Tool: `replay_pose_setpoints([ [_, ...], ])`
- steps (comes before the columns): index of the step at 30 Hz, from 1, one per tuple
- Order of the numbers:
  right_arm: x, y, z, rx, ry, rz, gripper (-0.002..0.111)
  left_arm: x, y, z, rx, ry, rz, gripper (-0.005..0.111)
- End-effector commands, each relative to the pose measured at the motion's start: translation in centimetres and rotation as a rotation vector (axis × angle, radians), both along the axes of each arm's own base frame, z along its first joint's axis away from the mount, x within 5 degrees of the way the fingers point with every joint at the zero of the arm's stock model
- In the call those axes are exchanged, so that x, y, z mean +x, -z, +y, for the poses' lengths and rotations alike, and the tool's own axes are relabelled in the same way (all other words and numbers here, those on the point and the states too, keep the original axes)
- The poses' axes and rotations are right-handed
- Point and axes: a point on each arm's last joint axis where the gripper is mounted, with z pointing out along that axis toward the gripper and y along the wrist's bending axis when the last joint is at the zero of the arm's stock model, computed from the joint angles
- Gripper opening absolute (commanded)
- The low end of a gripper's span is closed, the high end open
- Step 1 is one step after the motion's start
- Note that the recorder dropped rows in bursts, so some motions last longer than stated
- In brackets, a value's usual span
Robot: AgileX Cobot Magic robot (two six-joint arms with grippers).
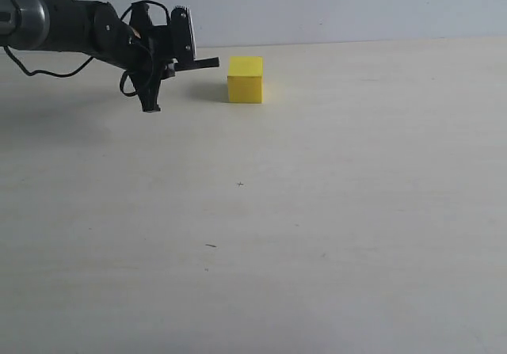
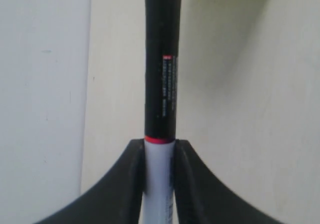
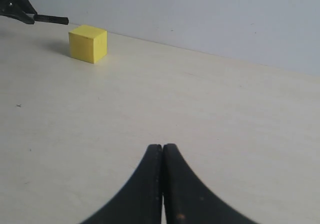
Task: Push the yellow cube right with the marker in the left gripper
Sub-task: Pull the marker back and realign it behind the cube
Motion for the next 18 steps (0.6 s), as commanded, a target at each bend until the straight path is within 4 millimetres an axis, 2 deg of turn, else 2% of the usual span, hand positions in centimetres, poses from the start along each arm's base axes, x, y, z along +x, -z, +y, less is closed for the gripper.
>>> replay_pose_setpoints([
  [1, 0.0, 0.0, 0.0, 0.002, 0.0, -0.013, 0.0, 0.4, -0.7, 0.8, -0.013, -0.039, -0.018, 0.0],
  [12, 0.0, 0.0, 0.0, 0.002, 0.0, -0.013, 0.0, 0.9, -0.4, 3.8, 0.189, -0.113, -0.027, 0.0],
  [15, 0.0, 0.0, 0.0, 0.002, 0.0, -0.013, 0.0, 1.0, -0.4, 3.8, 0.211, -0.136, -0.051, 0.0],
  [18, 0.0, 0.0, 0.0, 0.002, 0.0, -0.013, 0.0, 0.9, 0.2, 2.8, 0.223, -0.118, -0.064, 0.0],
])
